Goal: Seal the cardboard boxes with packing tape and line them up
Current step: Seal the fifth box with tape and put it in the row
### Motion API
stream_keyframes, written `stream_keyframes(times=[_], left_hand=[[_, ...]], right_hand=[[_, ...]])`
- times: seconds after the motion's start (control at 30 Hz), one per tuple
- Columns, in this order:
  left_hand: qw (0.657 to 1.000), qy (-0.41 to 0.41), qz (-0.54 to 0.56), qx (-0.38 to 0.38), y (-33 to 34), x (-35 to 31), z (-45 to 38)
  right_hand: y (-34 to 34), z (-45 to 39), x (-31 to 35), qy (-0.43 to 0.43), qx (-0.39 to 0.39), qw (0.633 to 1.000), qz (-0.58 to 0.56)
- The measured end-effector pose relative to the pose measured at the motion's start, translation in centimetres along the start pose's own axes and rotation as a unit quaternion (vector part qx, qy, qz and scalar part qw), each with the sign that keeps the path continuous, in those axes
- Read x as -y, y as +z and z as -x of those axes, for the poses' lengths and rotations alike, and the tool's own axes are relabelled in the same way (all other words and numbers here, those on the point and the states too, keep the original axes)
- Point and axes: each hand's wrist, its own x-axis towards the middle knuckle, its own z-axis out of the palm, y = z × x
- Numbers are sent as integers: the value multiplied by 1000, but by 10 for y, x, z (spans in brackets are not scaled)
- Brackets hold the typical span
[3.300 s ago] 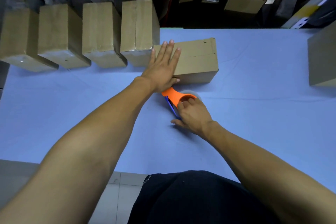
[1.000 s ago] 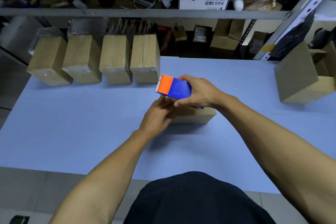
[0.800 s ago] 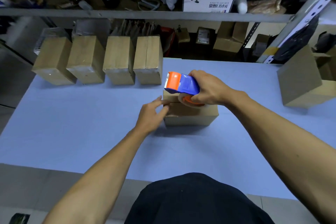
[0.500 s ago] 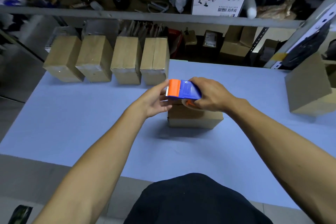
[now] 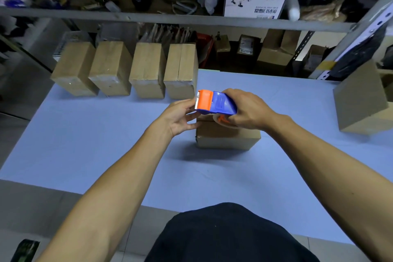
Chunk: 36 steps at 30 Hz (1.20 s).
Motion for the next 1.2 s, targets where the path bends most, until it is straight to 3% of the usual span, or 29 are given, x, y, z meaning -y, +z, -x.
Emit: stream_keyframes(times=[0.17, 0.3, 0.47, 0.6, 0.87, 1.2], left_hand=[[996, -42, 74, 14, 2, 4, -2], [997, -21, 80, -1, 8, 5, -4], [988, 75, -82, -107, 7, 10, -6], [972, 110, -97, -184, 2, 28, -12], [967, 53, 8, -247, -13, 51, -19], [973, 28, -7, -229, 0, 70, -38]], right_hand=[[-2, 0, -3, -9, 19, 1000, -6], [-2, 0, -2, -19, 27, 999, 24], [-6, 1, 4, -62, 27, 996, 65], [-11, 7, -1, -64, 43, 990, 115], [-16, 26, -16, -57, 39, 986, 151], [-23, 29, -25, -44, 42, 983, 173]])
